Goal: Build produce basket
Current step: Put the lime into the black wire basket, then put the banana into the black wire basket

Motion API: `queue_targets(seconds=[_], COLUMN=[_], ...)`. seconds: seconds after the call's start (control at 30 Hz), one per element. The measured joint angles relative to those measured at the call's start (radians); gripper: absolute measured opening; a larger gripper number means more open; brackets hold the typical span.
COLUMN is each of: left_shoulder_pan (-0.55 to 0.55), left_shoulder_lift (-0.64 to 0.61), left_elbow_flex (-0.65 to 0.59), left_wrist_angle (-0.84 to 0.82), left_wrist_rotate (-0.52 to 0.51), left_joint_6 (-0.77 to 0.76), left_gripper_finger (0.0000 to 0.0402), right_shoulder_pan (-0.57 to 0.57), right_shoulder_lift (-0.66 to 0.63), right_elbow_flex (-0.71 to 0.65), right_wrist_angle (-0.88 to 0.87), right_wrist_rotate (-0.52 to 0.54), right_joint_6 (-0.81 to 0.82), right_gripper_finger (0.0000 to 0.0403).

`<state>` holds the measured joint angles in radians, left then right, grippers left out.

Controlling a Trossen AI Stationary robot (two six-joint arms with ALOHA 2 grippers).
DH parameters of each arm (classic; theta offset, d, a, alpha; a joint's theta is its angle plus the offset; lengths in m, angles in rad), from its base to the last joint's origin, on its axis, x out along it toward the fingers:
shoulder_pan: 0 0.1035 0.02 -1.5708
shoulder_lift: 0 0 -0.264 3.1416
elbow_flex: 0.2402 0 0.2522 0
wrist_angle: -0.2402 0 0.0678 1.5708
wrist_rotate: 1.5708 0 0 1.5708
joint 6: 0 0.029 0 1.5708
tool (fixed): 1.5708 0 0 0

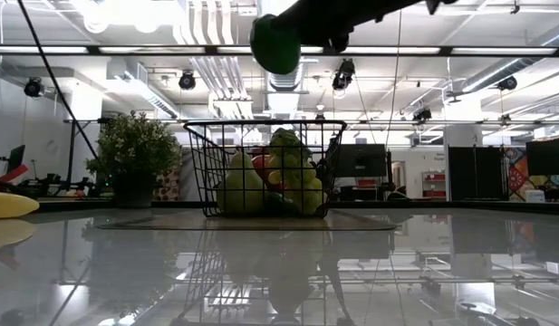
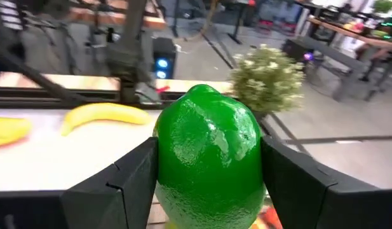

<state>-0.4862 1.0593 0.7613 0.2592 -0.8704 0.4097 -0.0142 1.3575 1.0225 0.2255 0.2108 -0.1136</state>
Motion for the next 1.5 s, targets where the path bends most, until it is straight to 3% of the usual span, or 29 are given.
queue_targets(seconds=[0.33, 0.7, 1.1, 1.5], left_shoulder_pan=[0.001, 0.001, 0.001, 0.001], left_shoulder_lift=[-0.142, -0.195, -0.204, -0.204], left_elbow_flex=[-0.187, -0.247, -0.249, -0.249], left_wrist_angle=[0.325, 0.346, 0.348, 0.350], left_wrist_rotate=[0.001, 0.002, 0.002, 0.002], left_joint_6=[0.195, 0.201, 0.226, 0.232], left_gripper_finger=[0.0322, 0.0322, 0.0322, 0.0322], right_shoulder_pan=[-0.172, -0.294, -0.342, -0.343], right_shoulder_lift=[0.210, 0.455, 0.526, 0.558], right_elbow_flex=[0.252, 0.509, 0.556, 0.556], right_wrist_angle=[-0.259, -0.461, -0.477, -0.477], right_wrist_rotate=[-0.008, -0.013, -0.036, -0.035], right_joint_6=[-0.065, -0.142, -0.149, -0.122], right_gripper_finger=[0.0237, 0.0237, 0.0245, 0.0309])
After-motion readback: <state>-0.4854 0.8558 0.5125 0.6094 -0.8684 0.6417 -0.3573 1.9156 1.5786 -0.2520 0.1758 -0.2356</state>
